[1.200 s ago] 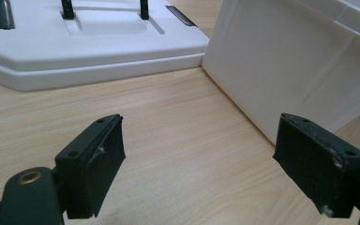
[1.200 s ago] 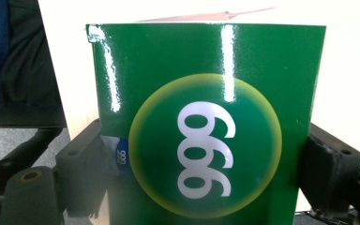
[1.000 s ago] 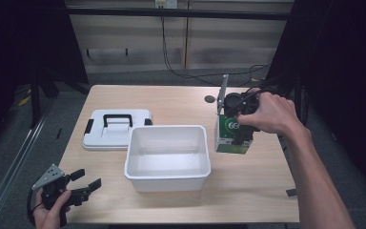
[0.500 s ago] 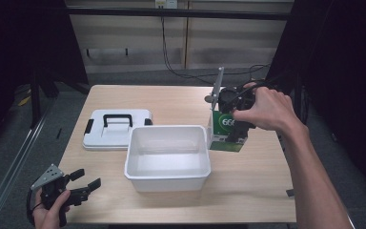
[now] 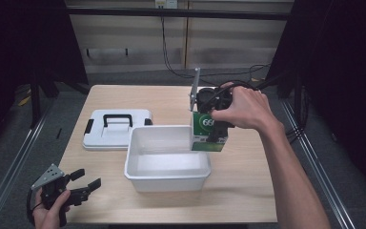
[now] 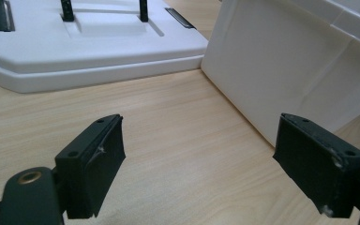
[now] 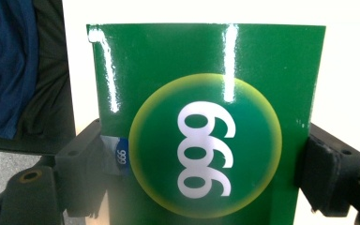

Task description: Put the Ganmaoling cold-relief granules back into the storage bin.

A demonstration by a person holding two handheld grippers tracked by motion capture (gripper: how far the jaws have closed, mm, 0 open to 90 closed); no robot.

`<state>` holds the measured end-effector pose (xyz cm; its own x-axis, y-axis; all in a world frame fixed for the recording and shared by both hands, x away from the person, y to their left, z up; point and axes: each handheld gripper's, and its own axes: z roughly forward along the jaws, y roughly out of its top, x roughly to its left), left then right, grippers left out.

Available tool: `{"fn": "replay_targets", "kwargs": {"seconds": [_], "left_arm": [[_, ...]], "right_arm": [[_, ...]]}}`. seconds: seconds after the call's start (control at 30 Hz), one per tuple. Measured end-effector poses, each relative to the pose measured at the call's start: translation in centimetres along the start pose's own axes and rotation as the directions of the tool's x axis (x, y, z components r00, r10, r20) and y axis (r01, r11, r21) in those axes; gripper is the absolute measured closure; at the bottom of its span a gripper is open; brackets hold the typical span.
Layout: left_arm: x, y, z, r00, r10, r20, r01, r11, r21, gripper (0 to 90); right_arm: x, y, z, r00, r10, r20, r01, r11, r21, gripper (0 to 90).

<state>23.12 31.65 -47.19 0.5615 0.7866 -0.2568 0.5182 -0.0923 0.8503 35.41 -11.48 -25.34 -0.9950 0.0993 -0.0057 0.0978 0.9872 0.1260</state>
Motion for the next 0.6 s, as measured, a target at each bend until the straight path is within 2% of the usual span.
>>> {"fn": "replay_targets", "kwargs": {"seconds": [0.2,0.4,0.47,0.53,0.6], "left_arm": [[-0.1,0.0,0.0,1.0000,0.000,0.003,0.000,1.0000,0.000,16.0],[-0.1,0.0,0.1,1.0000,-0.003,0.002,0.003,1.0000,0.000,16.0],[-0.1,0.1,0.0,1.0000,0.005,0.002,-0.005,1.0000,-0.001,16.0],[-0.1,0.0,0.0,0.9999,-0.012,-0.001,0.012,0.9999,-0.011,16.0],[0.0,0.0,-0.1,1.0000,-0.005,-0.001,0.005,1.0000,-0.001,16.0]], "right_arm": [[-0.2,1.6,0.6,0.9995,-0.027,-0.015,0.026,1.000,-0.004,15.9],[-0.5,3.0,1.8,0.9983,-0.043,-0.039,0.044,0.999,0.023,15.9],[-0.6,3.4,2.3,0.9988,-0.030,-0.038,0.031,0.999,0.025,15.9],[-0.7,3.8,2.8,0.9986,-0.035,-0.041,0.036,0.999,0.028,15.9],[-0.8,4.2,3.4,0.9980,-0.044,-0.045,0.046,0.998,0.042,15.9]]}}
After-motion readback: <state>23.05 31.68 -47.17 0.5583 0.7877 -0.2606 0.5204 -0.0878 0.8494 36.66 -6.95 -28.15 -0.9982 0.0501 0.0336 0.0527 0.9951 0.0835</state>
